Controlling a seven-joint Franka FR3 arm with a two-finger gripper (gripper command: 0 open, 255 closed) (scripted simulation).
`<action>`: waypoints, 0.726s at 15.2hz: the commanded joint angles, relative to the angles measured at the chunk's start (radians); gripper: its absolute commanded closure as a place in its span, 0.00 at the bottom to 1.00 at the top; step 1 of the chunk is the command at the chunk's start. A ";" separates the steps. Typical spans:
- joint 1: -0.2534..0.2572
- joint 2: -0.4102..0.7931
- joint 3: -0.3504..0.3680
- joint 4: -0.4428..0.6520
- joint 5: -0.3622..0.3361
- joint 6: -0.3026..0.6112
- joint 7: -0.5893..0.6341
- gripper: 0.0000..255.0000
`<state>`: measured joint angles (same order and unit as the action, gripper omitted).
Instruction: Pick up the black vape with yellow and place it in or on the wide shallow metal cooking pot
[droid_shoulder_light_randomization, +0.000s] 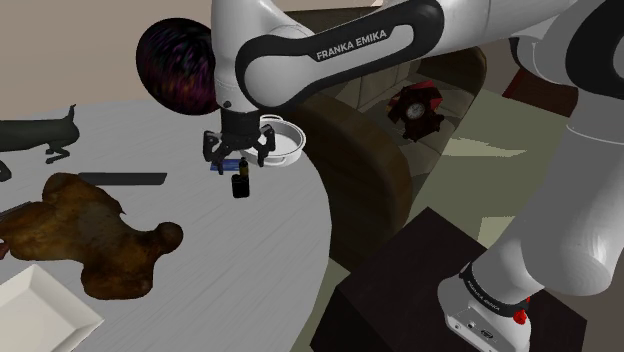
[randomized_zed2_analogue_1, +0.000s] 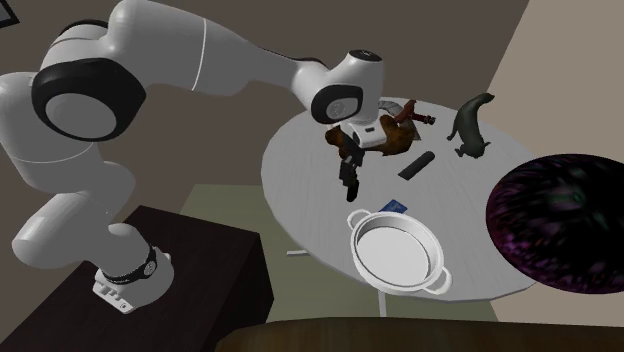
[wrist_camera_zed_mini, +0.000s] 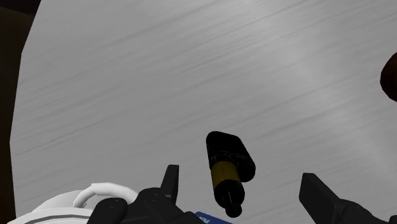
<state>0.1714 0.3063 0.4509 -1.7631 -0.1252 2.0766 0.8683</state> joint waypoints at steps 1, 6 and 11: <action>0.000 0.001 0.000 -0.001 -0.001 0.003 0.001 0.00; 0.000 0.001 0.000 -0.001 -0.001 0.003 0.000 1.00; 0.000 0.002 0.000 0.000 -0.001 0.002 0.000 1.00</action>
<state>0.1715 0.3074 0.4505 -1.7630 -0.1262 2.0789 0.8686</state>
